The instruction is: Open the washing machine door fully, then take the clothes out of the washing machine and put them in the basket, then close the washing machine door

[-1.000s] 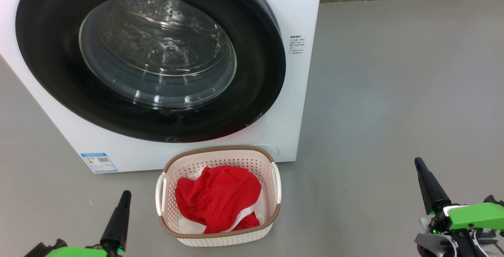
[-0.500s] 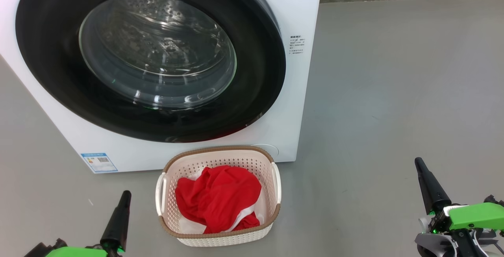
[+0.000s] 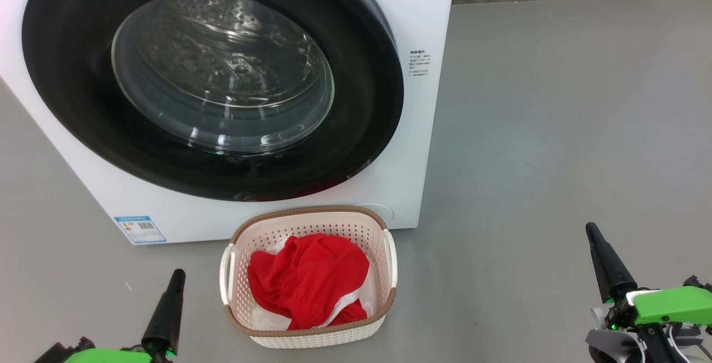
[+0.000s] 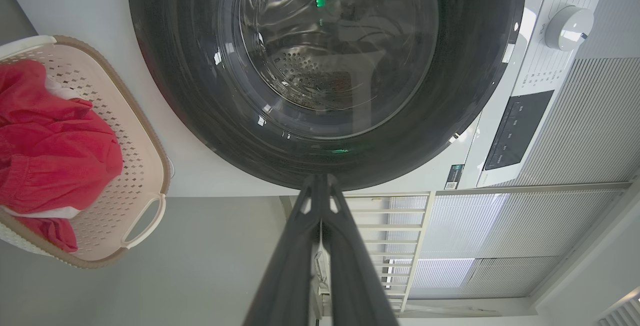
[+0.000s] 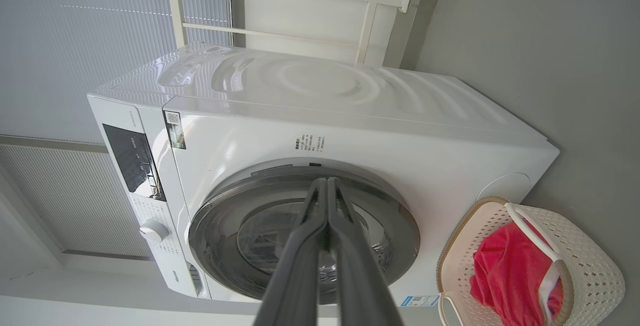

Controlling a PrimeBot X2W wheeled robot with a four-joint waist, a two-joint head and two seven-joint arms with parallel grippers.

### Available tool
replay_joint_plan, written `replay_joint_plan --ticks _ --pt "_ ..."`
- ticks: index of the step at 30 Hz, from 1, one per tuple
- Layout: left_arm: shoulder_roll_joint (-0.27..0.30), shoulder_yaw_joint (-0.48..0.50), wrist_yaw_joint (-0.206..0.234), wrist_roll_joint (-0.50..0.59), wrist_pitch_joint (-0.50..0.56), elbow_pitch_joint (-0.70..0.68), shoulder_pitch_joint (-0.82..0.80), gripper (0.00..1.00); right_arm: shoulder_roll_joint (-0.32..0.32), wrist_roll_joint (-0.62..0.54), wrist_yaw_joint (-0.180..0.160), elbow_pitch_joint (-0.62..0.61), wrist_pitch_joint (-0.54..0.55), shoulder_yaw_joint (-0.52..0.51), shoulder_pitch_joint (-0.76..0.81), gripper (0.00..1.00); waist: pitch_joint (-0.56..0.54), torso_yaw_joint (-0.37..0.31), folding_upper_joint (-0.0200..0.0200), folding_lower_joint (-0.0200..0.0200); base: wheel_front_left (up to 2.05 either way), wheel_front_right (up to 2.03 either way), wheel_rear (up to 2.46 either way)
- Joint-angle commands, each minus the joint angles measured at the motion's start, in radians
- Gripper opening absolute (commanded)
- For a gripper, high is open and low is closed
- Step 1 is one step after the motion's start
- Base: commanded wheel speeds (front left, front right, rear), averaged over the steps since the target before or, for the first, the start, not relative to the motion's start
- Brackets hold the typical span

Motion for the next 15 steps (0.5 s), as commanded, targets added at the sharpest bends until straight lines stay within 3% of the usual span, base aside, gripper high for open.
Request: replay_joint_plan --ticks 1,15 --pt "0.013 0.035 -0.007 -0.007 0.003 -0.028 -0.039 0.00 -0.010 -0.001 0.001 -0.024 0.005 0.017 -0.047 0.00 0.000 0.000 0.0000 0.0000 0.00 0.00 0.00" --pt "0.013 0.035 -0.007 -0.007 0.003 -0.028 -0.039 0.00 -0.009 -0.001 0.001 -0.024 0.006 0.016 -0.047 0.00 0.000 0.000 0.0000 0.0000 0.00 0.00 0.00"
